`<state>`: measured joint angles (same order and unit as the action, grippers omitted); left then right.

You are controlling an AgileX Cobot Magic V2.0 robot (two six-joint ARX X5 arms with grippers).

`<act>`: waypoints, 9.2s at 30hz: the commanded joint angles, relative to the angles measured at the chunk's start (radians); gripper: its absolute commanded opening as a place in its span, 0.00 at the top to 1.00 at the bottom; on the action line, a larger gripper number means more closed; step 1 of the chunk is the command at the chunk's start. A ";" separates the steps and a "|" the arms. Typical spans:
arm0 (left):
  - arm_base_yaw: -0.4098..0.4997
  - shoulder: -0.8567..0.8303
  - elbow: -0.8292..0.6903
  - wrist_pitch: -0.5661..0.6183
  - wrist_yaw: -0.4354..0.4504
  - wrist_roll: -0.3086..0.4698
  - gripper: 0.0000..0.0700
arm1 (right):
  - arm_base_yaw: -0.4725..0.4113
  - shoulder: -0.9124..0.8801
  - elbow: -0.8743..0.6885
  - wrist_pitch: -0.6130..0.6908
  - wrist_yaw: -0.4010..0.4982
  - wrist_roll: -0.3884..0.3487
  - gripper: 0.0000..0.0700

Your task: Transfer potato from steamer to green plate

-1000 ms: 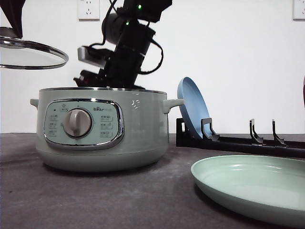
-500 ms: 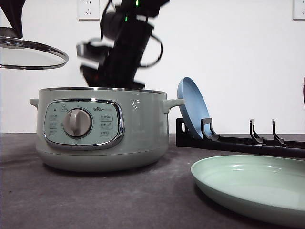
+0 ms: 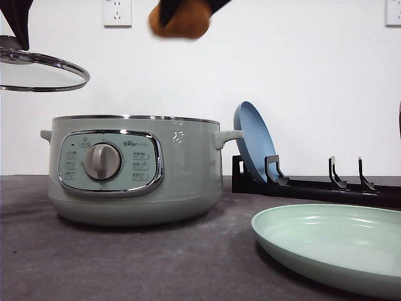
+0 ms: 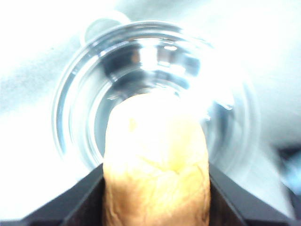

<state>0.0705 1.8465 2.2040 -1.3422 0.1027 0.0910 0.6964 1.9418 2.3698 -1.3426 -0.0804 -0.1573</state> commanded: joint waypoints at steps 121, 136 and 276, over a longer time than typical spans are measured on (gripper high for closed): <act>-0.454 -0.007 0.020 0.033 0.003 -0.005 1.00 | -0.182 -1.200 -0.922 0.123 0.062 0.446 0.10; -0.516 0.070 0.007 0.034 0.003 0.001 1.00 | -0.182 -1.200 -0.922 0.122 0.062 0.446 0.10; -0.553 -1.176 -1.034 0.389 0.104 -0.100 0.09 | -0.182 -1.442 -1.315 0.354 0.050 0.332 0.10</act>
<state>-0.4763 0.6666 1.1599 -0.9687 0.2054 0.0002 0.5095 0.4971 1.0443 -1.0024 -0.0275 0.1850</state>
